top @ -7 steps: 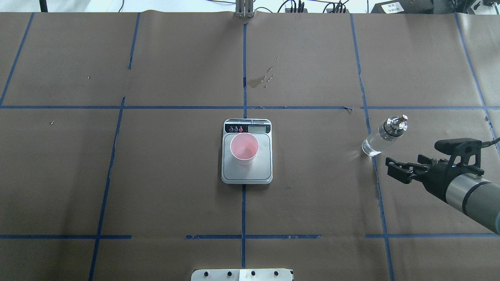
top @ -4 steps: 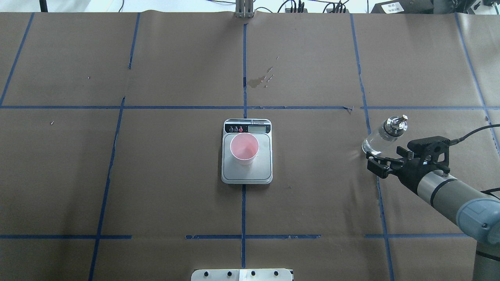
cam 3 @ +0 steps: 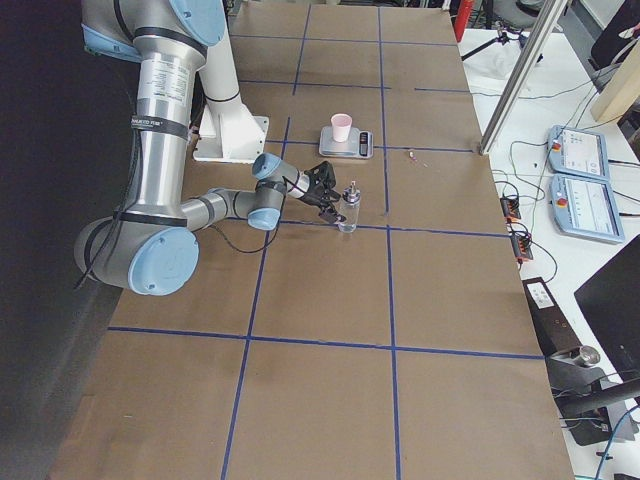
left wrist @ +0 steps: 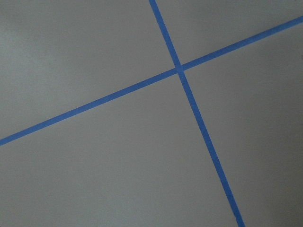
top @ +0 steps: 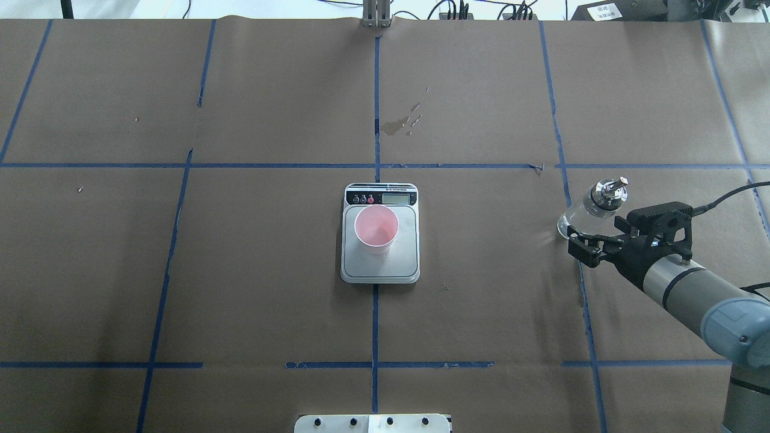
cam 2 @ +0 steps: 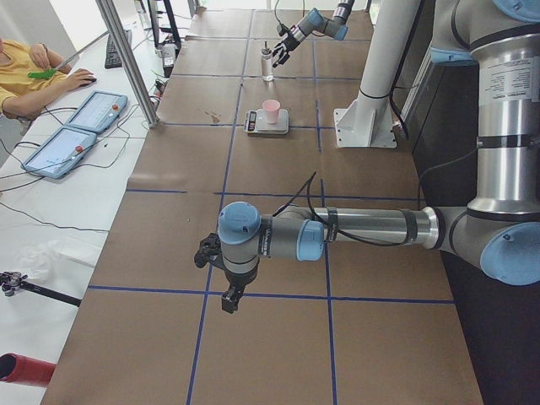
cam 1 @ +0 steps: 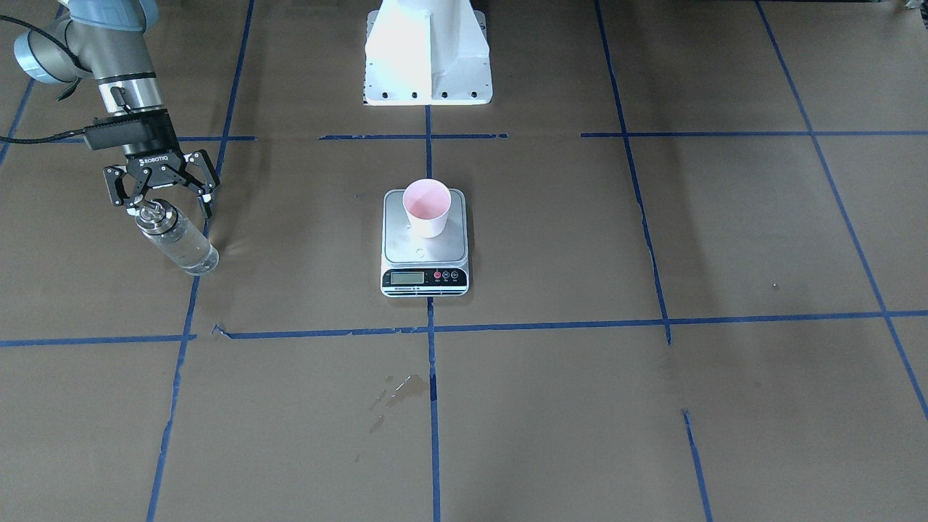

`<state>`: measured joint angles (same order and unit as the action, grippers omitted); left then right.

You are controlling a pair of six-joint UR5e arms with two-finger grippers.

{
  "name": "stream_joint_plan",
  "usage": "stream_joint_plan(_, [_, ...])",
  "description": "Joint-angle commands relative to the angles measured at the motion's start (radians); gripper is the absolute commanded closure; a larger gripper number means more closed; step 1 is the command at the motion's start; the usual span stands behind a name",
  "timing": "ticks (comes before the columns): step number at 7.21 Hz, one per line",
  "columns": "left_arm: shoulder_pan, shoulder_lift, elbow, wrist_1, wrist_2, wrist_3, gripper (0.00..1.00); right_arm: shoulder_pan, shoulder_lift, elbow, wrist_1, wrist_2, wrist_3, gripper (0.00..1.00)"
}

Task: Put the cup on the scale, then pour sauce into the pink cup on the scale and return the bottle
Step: 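Reach the right gripper to the glass sauce bottle and grasp it, then lift the bottle with the right gripper and carry it over the cup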

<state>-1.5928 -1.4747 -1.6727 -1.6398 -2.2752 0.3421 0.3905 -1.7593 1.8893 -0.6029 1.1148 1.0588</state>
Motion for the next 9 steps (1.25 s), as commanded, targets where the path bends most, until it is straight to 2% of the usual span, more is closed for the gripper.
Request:
stream_joint_plan(1, [-0.001, 0.001, 0.001, 0.0, 0.0, 0.0, 0.0, 0.014, 0.049, -0.025, -0.001, -0.019, -0.005, 0.0])
stream_joint_plan(2, [-0.001, 0.001, 0.001, 0.0, 0.0, 0.0, 0.0, 0.016, 0.088, -0.066, -0.001, -0.027, -0.005, 0.0])
stream_joint_plan(5, [-0.001, 0.001, 0.001, 0.0, 0.0, 0.0, 0.0, 0.031, 0.087, -0.078, 0.002, -0.03, -0.022, 0.0])
stream_joint_plan(6, [-0.001, 0.001, 0.001, 0.0, 0.0, 0.0, 0.0, 0.031, 0.09, -0.076, 0.003, -0.035, -0.02, 0.38])
stream_joint_plan(7, [-0.001, 0.004, 0.001, 0.0, 0.0, 0.0, 0.0, 0.031, 0.086, -0.078, 0.003, -0.067, -0.02, 0.96])
stream_joint_plan(9, [-0.001, 0.004, -0.001, -0.002, 0.0, 0.0, 0.0, 0.031, 0.077, -0.065, 0.005, -0.099, -0.019, 1.0])
